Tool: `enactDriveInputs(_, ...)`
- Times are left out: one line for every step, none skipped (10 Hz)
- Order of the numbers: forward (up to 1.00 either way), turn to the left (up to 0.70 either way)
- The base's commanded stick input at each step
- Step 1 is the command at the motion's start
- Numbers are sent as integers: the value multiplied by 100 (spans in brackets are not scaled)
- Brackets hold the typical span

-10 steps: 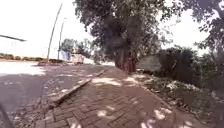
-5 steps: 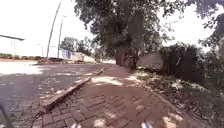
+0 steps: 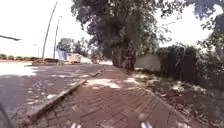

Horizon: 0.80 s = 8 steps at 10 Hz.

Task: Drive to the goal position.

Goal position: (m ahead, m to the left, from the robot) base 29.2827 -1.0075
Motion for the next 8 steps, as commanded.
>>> enactDriveInputs(50, 0)
enactDriveInputs(50, 0)
enactDriveInputs(50, 0)
enactDriveInputs(50, 0)
enactDriveInputs(50, 0)
enactDriveInputs(50, 0)
enactDriveInputs(50, 0)
enactDriveInputs(50, 0)
